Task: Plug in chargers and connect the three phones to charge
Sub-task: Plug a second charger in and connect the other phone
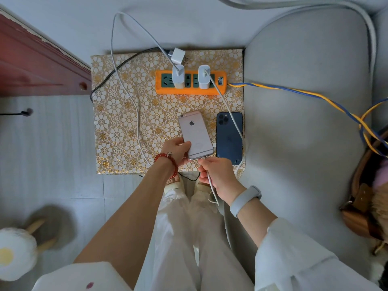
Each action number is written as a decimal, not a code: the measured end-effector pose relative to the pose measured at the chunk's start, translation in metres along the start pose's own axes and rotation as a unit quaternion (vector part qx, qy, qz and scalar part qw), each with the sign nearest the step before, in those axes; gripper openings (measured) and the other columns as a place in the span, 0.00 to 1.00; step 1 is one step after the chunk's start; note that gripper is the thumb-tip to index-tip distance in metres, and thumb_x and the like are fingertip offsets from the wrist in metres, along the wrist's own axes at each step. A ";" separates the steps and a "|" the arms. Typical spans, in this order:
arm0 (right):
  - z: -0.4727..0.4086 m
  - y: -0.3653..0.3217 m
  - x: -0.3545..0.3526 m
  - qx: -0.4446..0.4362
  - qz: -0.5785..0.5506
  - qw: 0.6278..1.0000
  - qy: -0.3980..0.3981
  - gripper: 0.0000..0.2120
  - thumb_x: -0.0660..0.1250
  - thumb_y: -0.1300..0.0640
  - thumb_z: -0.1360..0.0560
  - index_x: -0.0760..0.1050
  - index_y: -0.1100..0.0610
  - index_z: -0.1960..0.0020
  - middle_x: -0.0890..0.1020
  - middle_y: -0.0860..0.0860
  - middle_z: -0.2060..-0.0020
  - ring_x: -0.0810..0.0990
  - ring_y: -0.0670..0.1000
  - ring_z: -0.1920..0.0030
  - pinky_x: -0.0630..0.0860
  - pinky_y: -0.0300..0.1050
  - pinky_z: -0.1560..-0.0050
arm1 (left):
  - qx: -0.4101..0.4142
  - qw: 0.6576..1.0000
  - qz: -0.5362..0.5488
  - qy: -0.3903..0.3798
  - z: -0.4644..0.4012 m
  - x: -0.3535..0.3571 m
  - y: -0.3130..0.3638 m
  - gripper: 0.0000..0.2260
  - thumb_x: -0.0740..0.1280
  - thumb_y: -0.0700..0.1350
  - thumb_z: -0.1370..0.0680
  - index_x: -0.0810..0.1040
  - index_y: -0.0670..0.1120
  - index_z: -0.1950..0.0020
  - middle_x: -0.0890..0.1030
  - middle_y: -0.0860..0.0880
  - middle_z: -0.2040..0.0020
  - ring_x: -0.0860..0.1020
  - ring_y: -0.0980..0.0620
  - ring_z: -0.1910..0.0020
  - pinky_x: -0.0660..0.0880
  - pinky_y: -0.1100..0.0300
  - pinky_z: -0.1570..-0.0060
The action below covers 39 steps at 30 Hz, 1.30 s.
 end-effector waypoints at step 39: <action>-0.008 0.003 -0.029 -0.238 0.719 0.653 0.010 0.31 0.58 0.58 0.23 0.46 0.56 0.26 0.45 0.55 0.24 0.42 0.65 0.26 0.53 0.57 0.27 | 0.102 0.900 -0.412 0.104 -0.002 0.037 -0.005 0.30 0.61 0.42 0.26 0.51 0.47 0.28 0.61 0.39 0.35 0.63 0.38 0.38 0.68 0.47 0.41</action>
Point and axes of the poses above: each hand's wrist, its own z-axis away from the middle knuckle, its own x-axis out of the palm, y = z × x, the point moved 8 cm from there along -z, towards the middle knuckle
